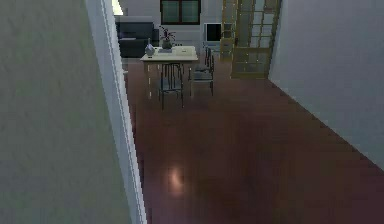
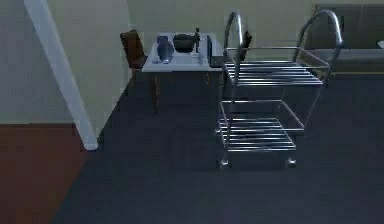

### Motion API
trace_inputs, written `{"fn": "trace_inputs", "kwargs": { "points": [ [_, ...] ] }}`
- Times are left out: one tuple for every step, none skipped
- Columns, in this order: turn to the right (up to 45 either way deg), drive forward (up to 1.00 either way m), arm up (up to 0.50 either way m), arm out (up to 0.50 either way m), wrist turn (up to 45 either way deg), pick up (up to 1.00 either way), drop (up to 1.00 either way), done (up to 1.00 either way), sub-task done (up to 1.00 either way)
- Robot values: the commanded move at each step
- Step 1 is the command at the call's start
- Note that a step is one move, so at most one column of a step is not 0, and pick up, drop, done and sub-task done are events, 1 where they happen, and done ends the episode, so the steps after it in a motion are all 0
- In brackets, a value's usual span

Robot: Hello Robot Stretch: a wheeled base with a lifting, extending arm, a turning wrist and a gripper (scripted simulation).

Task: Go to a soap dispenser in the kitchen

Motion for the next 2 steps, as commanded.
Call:
{"fn": "trace_inputs", "kwargs": {
  "points": [
    [0.0,0.70,0.00,0.00,0.0,0.00,0.00,0.00,0.00],
    [0.0,0.40,0.00,0.00,0.0,0.00,0.00,0.00,0.00]
  ]
}}
